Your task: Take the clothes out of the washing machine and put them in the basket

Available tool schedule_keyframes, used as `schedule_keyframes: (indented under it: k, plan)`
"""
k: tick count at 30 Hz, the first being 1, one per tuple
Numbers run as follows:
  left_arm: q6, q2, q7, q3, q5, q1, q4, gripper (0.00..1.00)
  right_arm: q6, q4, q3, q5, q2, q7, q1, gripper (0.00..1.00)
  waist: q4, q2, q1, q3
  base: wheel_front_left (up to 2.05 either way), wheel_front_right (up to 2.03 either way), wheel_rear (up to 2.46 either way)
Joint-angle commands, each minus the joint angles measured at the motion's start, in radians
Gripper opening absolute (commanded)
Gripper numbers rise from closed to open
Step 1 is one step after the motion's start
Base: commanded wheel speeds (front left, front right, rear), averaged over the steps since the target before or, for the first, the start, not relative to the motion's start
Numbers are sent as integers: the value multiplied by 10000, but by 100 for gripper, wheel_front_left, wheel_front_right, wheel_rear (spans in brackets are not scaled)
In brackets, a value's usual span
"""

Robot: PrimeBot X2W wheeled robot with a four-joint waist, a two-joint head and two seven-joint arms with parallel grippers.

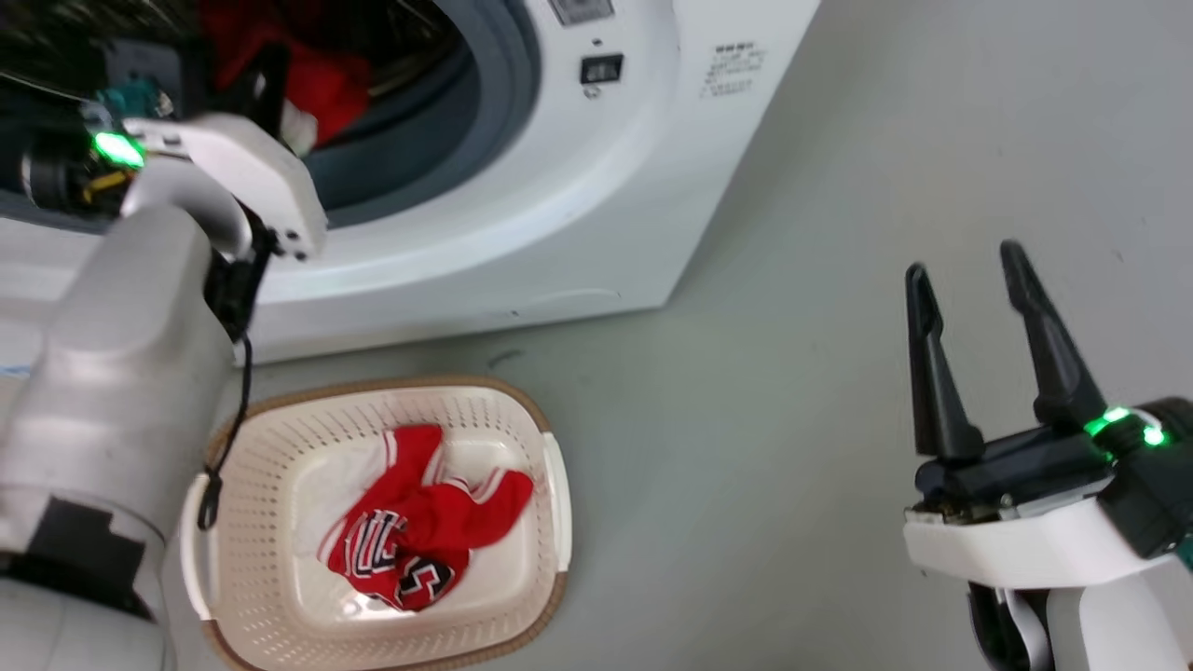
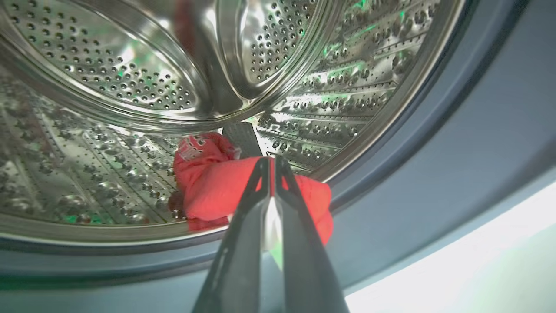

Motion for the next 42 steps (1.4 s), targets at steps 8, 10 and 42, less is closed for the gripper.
schedule_keyframes:
  k: [8,10,42]
  plan:
    - [791,268,-72,871,261,2523,-3226,0,-7,219,2,-275,8,-23,779,100,791,-1,1,-1629,0,0,0]
    - [917,354,-73,897,393,3138,-3912,0,-7,260,43,-276,9,-23,912,100,885,-1,1,-1905,0,0,0]
    - [3538,2707,2048,924,771,7525,-13263,0,-7,528,270,-322,9,-23,2451,100,2039,-1,1,-4295,0,0,0]
